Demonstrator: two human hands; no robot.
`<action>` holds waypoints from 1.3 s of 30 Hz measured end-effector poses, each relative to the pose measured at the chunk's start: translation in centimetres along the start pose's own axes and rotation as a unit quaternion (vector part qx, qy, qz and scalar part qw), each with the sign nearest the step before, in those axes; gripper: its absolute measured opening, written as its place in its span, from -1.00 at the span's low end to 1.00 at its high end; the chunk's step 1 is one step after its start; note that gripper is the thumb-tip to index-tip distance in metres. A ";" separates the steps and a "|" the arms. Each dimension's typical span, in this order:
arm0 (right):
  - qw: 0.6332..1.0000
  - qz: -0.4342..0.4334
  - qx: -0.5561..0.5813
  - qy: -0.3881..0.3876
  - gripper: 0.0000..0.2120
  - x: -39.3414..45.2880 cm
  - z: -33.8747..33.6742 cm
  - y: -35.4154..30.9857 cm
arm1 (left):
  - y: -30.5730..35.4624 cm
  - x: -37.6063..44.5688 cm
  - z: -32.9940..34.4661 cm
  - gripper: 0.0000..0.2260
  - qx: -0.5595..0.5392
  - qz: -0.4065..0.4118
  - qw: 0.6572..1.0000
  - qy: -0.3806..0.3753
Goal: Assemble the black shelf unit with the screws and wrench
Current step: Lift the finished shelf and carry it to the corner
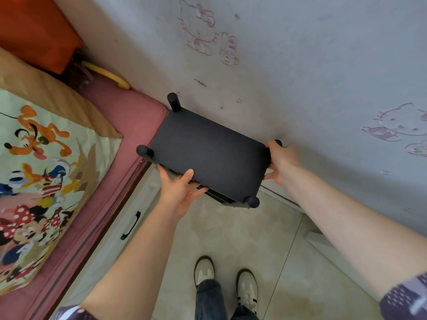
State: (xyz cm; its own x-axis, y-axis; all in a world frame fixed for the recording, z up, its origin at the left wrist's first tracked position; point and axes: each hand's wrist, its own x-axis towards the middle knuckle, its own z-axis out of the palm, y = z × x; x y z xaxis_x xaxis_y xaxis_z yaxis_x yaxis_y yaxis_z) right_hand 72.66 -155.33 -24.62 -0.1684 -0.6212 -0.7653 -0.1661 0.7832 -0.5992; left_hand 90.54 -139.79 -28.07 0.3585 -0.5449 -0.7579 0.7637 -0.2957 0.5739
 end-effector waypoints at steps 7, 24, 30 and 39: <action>1.000 -0.002 0.015 0.016 -0.87 0.2 0.4 -0.1 | 0.0 0.6 -0.1 -0.18 0.000 0.022 0.999 -0.033; 0.999 -0.010 0.016 -0.033 -0.65 -0.6 1.2 -0.1 | 0.6 1.4 -1.4 -0.33 0.009 0.038 0.999 0.003; 0.999 -0.017 0.003 -0.037 -0.54 -1.1 1.3 0.7 | -0.4 1.4 -1.5 -0.73 0.024 0.017 0.999 0.027; 0.998 -0.038 -0.020 -0.040 -0.83 -3.5 0.0 2.6 | -0.1 -0.7 -1.3 -0.69 0.082 -0.008 0.996 0.039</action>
State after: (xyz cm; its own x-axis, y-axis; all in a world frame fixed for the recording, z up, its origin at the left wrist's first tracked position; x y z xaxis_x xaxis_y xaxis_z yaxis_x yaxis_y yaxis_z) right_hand 72.84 -151.10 -23.55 -0.0754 -0.6737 -0.7352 -0.2145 0.7310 -0.6478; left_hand 90.88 -138.33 -28.04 0.3930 -0.4781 -0.7855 0.6745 -0.4307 0.5996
